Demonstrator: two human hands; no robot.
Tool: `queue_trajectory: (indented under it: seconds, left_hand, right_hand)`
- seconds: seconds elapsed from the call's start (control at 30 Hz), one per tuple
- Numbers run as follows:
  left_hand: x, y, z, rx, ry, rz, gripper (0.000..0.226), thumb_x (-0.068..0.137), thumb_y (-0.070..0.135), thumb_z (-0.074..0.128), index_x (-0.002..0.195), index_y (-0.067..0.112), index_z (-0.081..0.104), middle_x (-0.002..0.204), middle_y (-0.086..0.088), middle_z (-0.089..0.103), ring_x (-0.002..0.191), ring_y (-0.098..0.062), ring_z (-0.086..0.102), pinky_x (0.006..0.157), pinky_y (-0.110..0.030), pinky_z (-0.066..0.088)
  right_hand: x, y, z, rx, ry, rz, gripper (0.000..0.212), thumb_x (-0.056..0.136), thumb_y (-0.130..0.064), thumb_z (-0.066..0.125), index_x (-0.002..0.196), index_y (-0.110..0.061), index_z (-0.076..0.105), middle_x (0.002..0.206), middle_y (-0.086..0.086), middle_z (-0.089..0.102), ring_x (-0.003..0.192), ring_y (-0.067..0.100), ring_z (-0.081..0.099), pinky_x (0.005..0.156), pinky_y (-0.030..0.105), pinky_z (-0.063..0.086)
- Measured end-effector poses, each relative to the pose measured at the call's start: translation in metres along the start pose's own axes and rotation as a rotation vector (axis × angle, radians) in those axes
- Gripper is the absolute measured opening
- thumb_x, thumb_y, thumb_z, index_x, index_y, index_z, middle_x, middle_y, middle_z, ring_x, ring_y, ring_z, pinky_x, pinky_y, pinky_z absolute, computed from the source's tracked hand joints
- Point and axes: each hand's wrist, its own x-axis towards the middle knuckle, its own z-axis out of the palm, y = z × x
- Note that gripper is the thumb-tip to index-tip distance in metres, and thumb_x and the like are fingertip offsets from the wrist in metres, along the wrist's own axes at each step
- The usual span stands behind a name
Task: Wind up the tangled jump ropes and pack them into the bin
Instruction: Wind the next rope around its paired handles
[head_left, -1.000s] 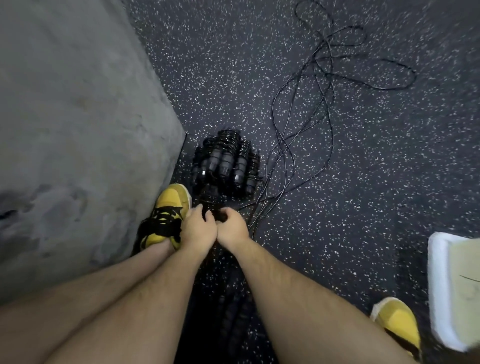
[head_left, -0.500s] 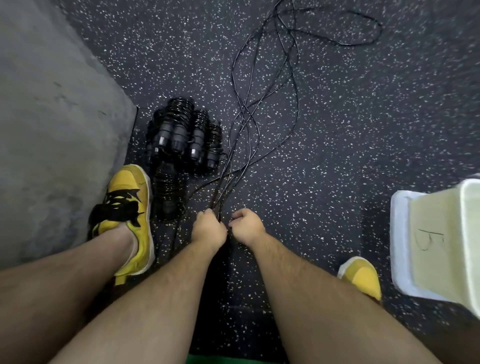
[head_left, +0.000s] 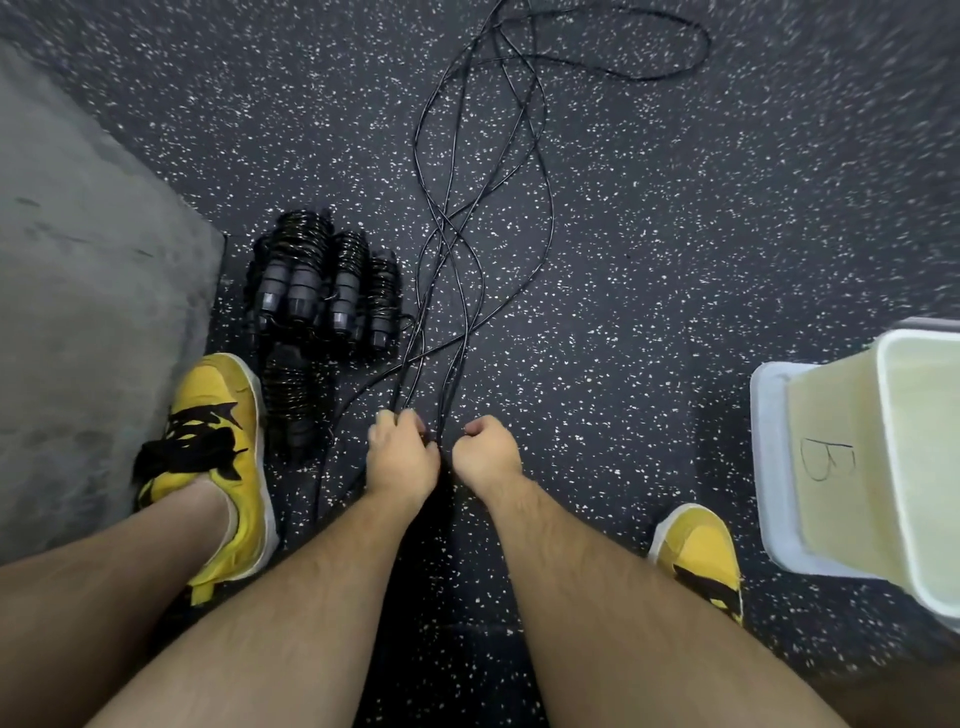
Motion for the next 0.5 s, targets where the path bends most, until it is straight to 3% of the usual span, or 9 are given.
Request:
queue_trajectory:
  seconds: [0.03, 0.1, 0.2, 0.3, 0.43, 0.5]
  left_hand:
    - [0.001, 0.003, -0.002, 0.036, 0.059, -0.024, 0.033, 0.091, 0.028, 0.069, 0.119, 0.016, 0.055, 0.129, -0.007, 0.046, 0.121, -0.029, 0.046, 0.100, -0.043, 0.045]
    - [0.005, 0.007, -0.003, 0.032, 0.026, -0.080, 0.048, 0.092, 0.035, 0.070, 0.131, 0.016, 0.049, 0.136, -0.007, 0.044, 0.127, -0.029, 0.045, 0.104, -0.045, 0.043]
    - [0.011, 0.014, 0.006, -0.063, -0.130, -0.090, 0.028, 0.090, 0.035, 0.067, 0.113, 0.023, 0.055, 0.120, -0.004, 0.062, 0.113, -0.027, 0.056, 0.096, -0.040, 0.048]
    - [0.005, 0.026, 0.013, -0.218, -0.237, -0.102, 0.005, 0.094, 0.027, 0.055, 0.091, 0.023, 0.055, 0.102, -0.004, 0.068, 0.089, -0.023, 0.060, 0.072, -0.031, 0.046]
    - [-0.009, 0.030, 0.011, -0.510, -0.372, -0.120, 0.013, 0.093, 0.020, 0.054, 0.090, 0.012, 0.064, 0.074, -0.002, 0.066, 0.069, -0.021, 0.057, 0.064, -0.030, 0.044]
    - [-0.015, 0.035, 0.001, -0.614, -0.440, -0.100, 0.015, 0.090, 0.011, 0.049, 0.087, 0.010, 0.064, 0.064, -0.002, 0.061, 0.061, -0.020, 0.053, 0.056, -0.030, 0.043]
  right_hand:
    - [0.001, 0.000, -0.003, 0.009, 0.009, 0.004, 0.031, 0.090, -0.012, 0.049, 0.119, -0.018, 0.058, 0.113, -0.001, 0.063, 0.093, 0.017, 0.057, 0.078, 0.022, 0.042]
    - [0.002, 0.002, -0.006, 0.019, 0.000, 0.006, 0.031, 0.090, -0.013, 0.048, 0.119, -0.020, 0.059, 0.113, -0.002, 0.064, 0.093, 0.017, 0.058, 0.077, 0.022, 0.042]
    - [0.003, 0.002, -0.003, 0.073, -0.015, 0.014, 0.022, 0.094, -0.017, 0.048, 0.111, -0.021, 0.060, 0.111, -0.001, 0.068, 0.094, 0.017, 0.061, 0.078, 0.024, 0.045]
    - [0.004, 0.000, -0.003, 0.088, -0.012, 0.028, 0.018, 0.099, -0.027, 0.048, 0.108, -0.018, 0.061, 0.113, 0.002, 0.068, 0.097, 0.018, 0.060, 0.085, 0.027, 0.047]
    - [0.004, 0.000, -0.015, 0.071, 0.027, 0.040, 0.037, 0.098, -0.045, 0.051, 0.120, -0.017, 0.060, 0.116, 0.002, 0.067, 0.110, 0.023, 0.061, 0.094, 0.030, 0.045]
    - [0.001, -0.001, -0.022, 0.083, 0.034, 0.029, 0.027, 0.097, -0.048, 0.053, 0.094, -0.023, 0.061, 0.097, 0.000, 0.066, 0.097, 0.022, 0.062, 0.083, 0.028, 0.046]
